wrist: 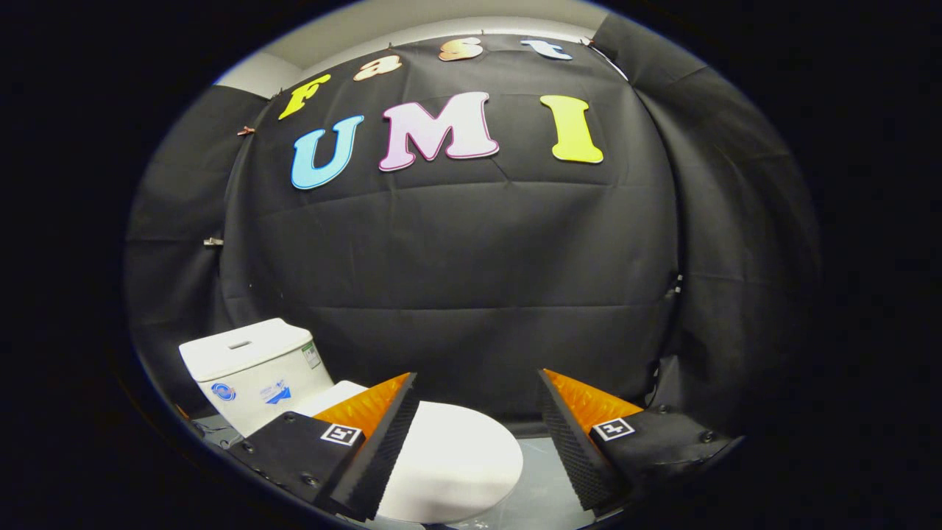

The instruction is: Open the toilet lid.

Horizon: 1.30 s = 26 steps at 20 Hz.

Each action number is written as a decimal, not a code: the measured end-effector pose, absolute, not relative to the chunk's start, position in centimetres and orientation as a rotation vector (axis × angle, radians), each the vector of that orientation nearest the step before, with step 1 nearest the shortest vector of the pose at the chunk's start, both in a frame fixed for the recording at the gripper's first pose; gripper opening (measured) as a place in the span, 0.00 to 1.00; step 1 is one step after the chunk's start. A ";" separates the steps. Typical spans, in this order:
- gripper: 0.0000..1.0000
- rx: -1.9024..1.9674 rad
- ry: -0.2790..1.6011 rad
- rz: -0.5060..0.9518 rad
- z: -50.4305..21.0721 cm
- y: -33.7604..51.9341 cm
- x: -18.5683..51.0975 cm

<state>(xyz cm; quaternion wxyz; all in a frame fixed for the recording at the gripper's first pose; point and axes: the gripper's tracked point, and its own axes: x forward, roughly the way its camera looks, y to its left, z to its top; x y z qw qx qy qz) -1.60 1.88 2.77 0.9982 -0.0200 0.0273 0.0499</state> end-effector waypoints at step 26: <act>0.94 0.672 0.755 0.006 -21.9 -0.1 -10.4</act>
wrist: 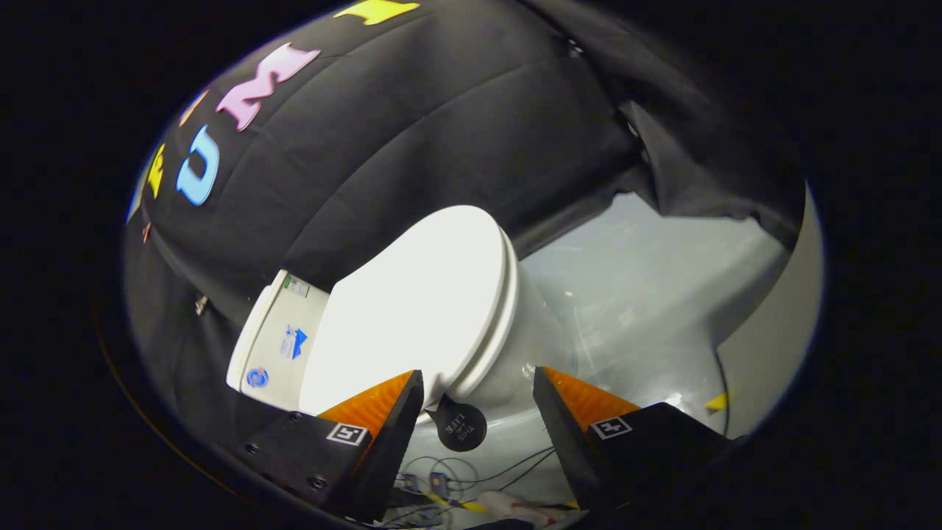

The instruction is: Open the toilet lid.

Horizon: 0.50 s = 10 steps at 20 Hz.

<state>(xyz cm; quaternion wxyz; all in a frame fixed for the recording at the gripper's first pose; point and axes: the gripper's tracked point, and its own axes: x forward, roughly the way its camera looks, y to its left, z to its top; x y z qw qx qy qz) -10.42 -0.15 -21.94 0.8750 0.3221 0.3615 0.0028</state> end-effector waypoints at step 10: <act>0.47 0.994 0.864 0.025 -23.4 2.7 -11.6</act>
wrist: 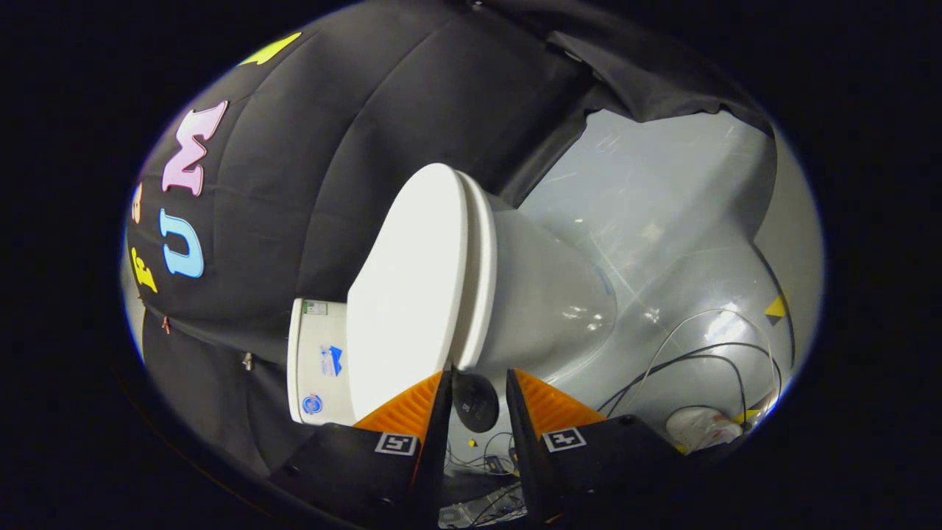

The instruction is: Open the toilet lid.

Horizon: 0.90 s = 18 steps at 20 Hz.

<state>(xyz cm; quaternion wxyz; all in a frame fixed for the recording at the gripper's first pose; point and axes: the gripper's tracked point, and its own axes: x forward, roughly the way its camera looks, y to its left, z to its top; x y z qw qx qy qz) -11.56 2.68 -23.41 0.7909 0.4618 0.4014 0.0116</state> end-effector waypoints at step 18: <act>0.24 1.103 0.839 0.039 -25.6 2.5 -9.0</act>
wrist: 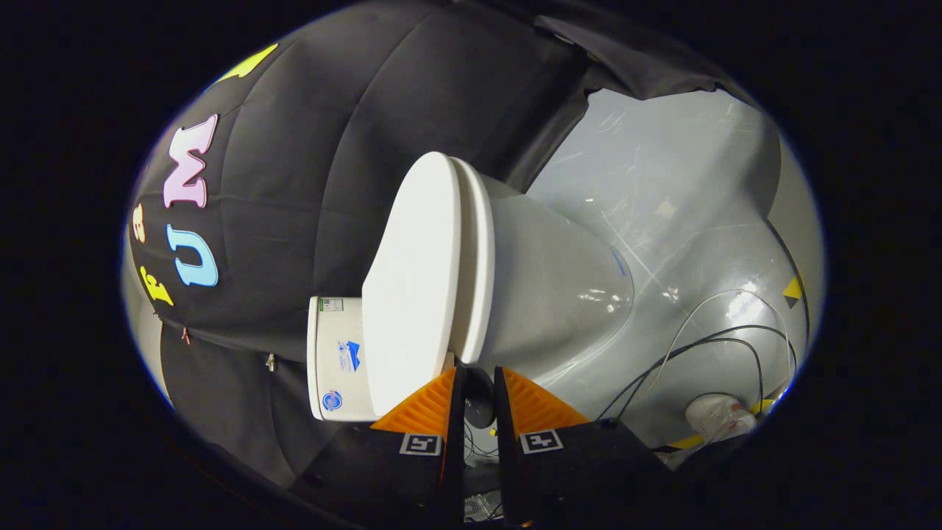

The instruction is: Open the toilet lid.

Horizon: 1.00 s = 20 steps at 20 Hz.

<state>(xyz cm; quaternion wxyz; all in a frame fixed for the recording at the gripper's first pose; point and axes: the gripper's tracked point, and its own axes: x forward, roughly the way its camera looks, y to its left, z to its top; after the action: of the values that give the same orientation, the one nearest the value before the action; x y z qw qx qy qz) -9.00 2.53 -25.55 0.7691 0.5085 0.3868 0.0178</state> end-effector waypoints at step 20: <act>0.06 1.027 0.794 0.089 -19.6 2.9 -10.7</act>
<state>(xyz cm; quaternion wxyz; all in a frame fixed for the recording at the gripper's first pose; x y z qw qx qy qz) -10.74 2.87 -19.64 0.7958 0.4781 0.3694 0.0413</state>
